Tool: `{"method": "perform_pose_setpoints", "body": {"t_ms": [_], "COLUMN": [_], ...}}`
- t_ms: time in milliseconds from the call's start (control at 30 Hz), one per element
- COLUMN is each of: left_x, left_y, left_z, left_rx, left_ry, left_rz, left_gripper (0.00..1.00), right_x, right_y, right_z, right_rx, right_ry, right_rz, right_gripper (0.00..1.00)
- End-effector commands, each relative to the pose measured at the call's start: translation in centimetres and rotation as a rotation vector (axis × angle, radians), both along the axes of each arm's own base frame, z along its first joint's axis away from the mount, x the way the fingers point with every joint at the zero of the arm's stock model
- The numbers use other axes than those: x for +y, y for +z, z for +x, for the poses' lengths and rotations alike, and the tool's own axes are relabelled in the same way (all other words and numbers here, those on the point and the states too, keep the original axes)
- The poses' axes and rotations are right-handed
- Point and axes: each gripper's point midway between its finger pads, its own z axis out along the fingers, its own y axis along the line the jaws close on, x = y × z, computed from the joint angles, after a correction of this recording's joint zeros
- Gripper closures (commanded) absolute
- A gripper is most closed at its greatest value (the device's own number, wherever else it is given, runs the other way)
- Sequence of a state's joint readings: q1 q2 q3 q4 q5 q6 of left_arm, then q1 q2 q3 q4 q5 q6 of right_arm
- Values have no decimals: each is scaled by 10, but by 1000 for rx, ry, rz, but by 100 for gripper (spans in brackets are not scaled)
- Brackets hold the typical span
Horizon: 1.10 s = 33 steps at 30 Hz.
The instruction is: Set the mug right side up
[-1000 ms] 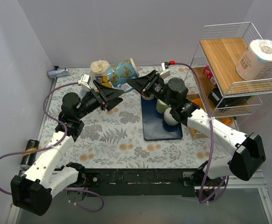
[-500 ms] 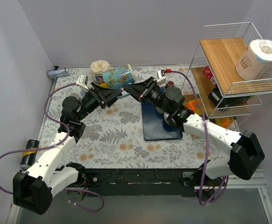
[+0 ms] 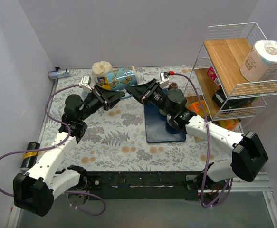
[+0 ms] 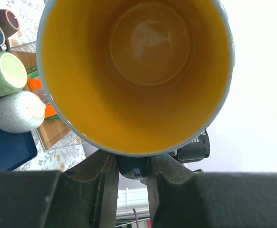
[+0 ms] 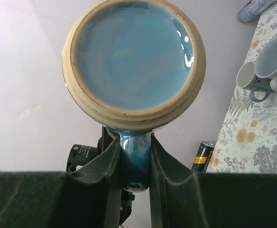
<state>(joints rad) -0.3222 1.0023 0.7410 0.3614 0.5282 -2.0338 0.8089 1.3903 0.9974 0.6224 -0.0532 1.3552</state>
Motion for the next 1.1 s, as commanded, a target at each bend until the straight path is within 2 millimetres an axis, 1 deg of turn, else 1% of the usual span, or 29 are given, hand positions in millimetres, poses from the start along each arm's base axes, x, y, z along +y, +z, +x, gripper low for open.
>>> {"method": "perform_pose_setpoints", "body": {"t_ms": [0, 33, 67, 100, 133, 167, 200, 233, 300, 400, 433, 467, 500, 533, 567, 600, 633, 667, 700, 733, 767, 800, 867, 900, 933, 967, 1000, 1033, 1067], "left_x": [5, 5, 6, 8, 9, 11, 12, 13, 17, 20, 22, 22, 23, 26, 28, 29, 31, 35, 34, 35, 38, 38, 37, 36, 34, 34, 32, 29, 30], "left_y": [13, 10, 5, 8, 7, 0, 5, 2, -3, -21, -17, -28, -34, -29, -45, -48, -52, -53, -61, -67, -66, -77, -83, -84, -94, -97, -94, -102, -103], "left_z": [4, 6, 8, 12, 15, 17, 20, 23, 30, 42, 48, 54, 59, 67, 74, 80, 84, 91, 97, 101, 108, 115, 123, 129, 135, 140, 146, 151, 157], "left_rx": [-40, -31, -15, -18, -14, -3, -18, -20, -31, -35, -48, -26, -47, -57, -14, -18, -23, -21, -10, -16, -19, -1, -3, -4, 6, 3, -9, -5, -14], "left_ry": [54, 64, 74, 91, 105, 114, 130, 138, 169, 186, 205, 204, 205, 233, 233, 241, 243, 270, 271, 275, 300, 298, 302, 315, 310, 316, 336, 332, 356], "left_rz": [71, 86, 115, 126, 142, 178, 195, 218, 290, 406, 432, 472, 526, 545, 590, 621, 655, 680, 702, 732, 754, 780, 810, 823, 846, 867, 882, 899, 915], "left_gripper": [100, 100, 100, 100, 100, 100, 100, 100, 100, 100, 100, 100, 100, 100, 100, 100, 100, 100, 100, 100, 100, 100, 100, 100, 100, 100, 100, 100, 100], "right_x": [-4, -4, -4, -5, -4, -7, -8, -10, -19, -34, -40, -50, -55, -61, -72, -82, -89, -99, -108, -114, -124, -129, -142, -144, -147, -149, -149, -150, -150], "right_y": [39, 34, 29, 27, 14, 11, 6, -13, -22, -48, -53, -68, -72, -79, -79, -91, -94, -89, -97, -97, -94, -94, -96, -97, -100, -99, -99, -101, -102], "right_z": [-30, -29, -29, -31, -29, -29, -28, -26, -26, -31, -29, -33, -35, -37, -37, -41, -42, -42, -45, -46, -47, -48, -50, -51, -53, -54, -55, -56, -57], "right_rx": [-92, -83, -75, -76, -46, -34, -17, 36, 66, 124, 140, 165, 173, 189, 188, 204, 202, 185, 191, 188, 178, 175, 179, 181, 189, 187, 187, 192, 196], "right_ry": [75, 74, 73, 72, 67, 54, 45, 34, -6, -28, -58, -64, -72, -83, -120, -132, -151, -190, -204, -221, -255, -267, -300, -305, -308, -309, -308, -306, -302], "right_rz": [98, 84, 67, 54, 5, -15, -42, -122, -183, -317, -350, -424, -455, -491, -514, -575, -592, -592, -630, -640, -646, -656, -683, -690, -702, -696, -695, -697, -696], "right_gripper": [63, 51, 45, 41, 33, 29, 25, 13, 9, 7, 7, 7, 7, 7, 7, 7, 7, 7, 7, 7, 7, 7, 7, 7, 7, 7, 7, 7, 7]}}
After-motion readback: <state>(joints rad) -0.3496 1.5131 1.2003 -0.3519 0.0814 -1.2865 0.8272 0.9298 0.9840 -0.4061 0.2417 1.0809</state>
